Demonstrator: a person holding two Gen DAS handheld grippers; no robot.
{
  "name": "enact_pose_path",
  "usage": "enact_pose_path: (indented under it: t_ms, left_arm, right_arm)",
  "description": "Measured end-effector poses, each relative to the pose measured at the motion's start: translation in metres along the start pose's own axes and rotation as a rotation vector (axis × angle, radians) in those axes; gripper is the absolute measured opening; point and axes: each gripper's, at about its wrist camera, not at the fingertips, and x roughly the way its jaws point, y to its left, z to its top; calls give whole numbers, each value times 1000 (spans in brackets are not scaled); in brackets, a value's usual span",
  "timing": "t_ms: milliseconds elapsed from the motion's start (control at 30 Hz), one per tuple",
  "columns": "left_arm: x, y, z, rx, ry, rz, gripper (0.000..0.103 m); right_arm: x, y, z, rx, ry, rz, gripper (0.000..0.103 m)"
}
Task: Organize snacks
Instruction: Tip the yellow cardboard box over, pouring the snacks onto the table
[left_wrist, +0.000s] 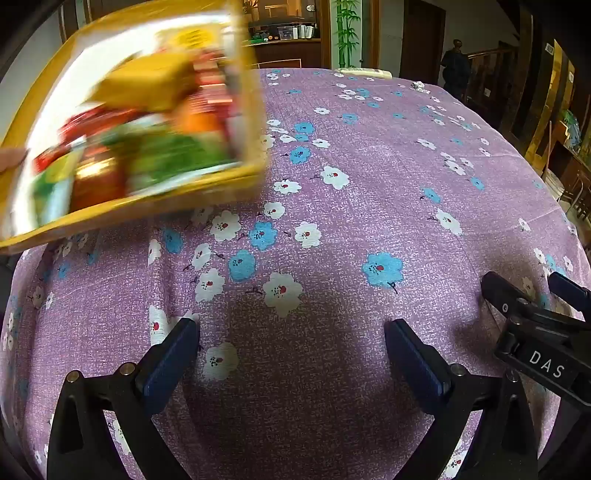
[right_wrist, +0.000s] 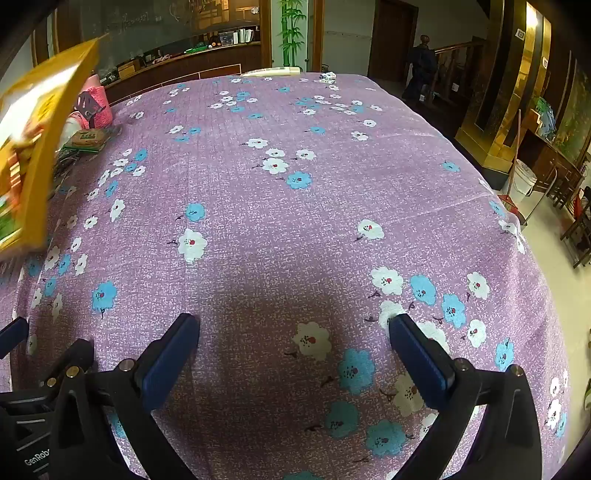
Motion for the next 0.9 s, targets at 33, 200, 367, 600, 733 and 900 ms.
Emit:
enact_pose_path:
  t_ms: [33, 200, 367, 600, 733, 900]
  left_arm:
    - [0, 0, 0, 0, 0, 0, 103]
    - [0, 0, 0, 0, 0, 0, 103]
    - [0, 0, 0, 0, 0, 0, 103]
    - [0, 0, 0, 0, 0, 0, 103]
    - [0, 0, 0, 0, 0, 0, 103]
    - [0, 1, 0, 1, 1, 0, 103]
  right_arm:
    - [0, 0, 0, 0, 0, 0, 103]
    - [1, 0, 0, 0, 0, 0, 103]
    - [0, 0, 0, 0, 1, 0, 103]
    - [1, 0, 0, 0, 1, 0, 103]
    - [1, 0, 1, -1, 1, 0, 103]
    - [1, 1, 1, 0, 1, 0, 103]
